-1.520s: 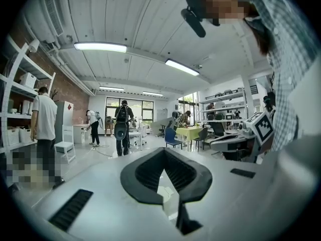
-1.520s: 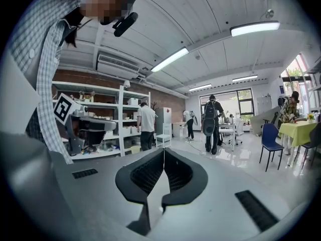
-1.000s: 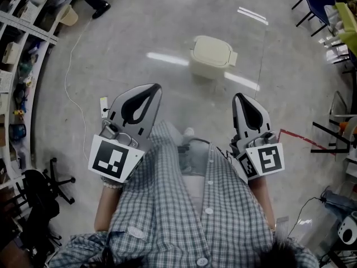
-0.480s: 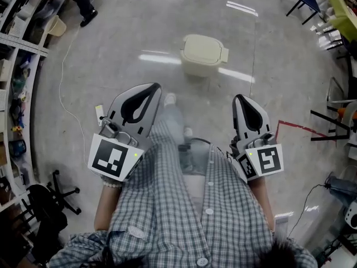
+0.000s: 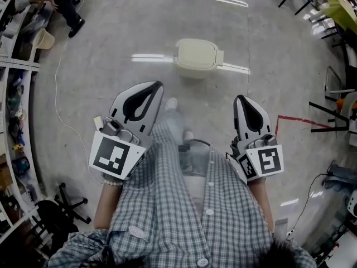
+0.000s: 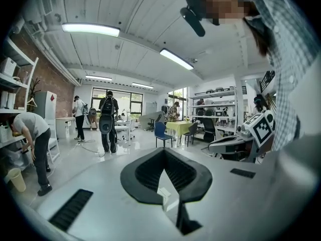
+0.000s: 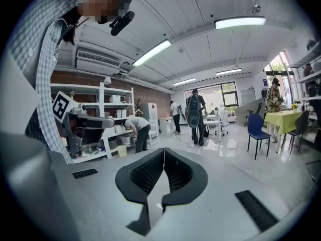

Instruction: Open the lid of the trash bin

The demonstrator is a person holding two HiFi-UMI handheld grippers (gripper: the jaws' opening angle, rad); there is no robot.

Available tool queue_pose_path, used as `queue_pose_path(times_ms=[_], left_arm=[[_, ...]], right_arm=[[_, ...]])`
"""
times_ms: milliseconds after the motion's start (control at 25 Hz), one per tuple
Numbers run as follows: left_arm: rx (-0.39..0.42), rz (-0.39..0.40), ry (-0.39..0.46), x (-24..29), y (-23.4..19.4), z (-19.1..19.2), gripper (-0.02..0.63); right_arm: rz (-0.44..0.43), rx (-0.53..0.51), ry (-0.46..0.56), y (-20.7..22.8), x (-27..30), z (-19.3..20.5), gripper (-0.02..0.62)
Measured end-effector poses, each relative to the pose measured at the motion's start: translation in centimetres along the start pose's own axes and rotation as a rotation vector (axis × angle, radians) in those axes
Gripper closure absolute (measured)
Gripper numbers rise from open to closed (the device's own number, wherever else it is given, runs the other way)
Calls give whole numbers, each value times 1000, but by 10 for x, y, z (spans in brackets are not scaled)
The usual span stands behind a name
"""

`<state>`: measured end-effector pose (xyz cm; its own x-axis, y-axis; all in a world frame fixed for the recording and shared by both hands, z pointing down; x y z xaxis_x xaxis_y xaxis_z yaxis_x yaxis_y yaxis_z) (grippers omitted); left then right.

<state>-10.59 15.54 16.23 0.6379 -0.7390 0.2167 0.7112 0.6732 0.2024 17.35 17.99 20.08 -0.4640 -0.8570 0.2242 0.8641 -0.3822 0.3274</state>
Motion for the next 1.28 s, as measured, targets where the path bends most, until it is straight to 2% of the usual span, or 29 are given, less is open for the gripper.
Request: queue_pose_path(times_ms=[360, 640, 1000, 1280], left_arm=[[14, 28, 11, 33, -75, 3, 598], [20, 107, 30, 67, -117, 3, 598], [29, 225, 54, 111, -144, 5, 598], [20, 265, 78, 123, -150, 11, 598]], right_arm=[[40, 8, 19, -6, 64, -21, 577], [112, 0, 42, -9, 95, -36, 577], [221, 17, 67, -2, 114, -39, 577], [257, 3, 57, -8, 116, -39, 577]])
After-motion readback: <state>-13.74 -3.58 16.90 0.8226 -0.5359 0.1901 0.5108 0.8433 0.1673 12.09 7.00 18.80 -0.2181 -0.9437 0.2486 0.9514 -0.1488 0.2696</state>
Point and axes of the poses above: the fingertips, and each gripper's own axes: x forward along the fingers, y to its right, z out of its underside, the point moved 9 cm from there along -x, backward along the fingers, and after that the axes turned 15 degrees about x, right-handed, at the moved point
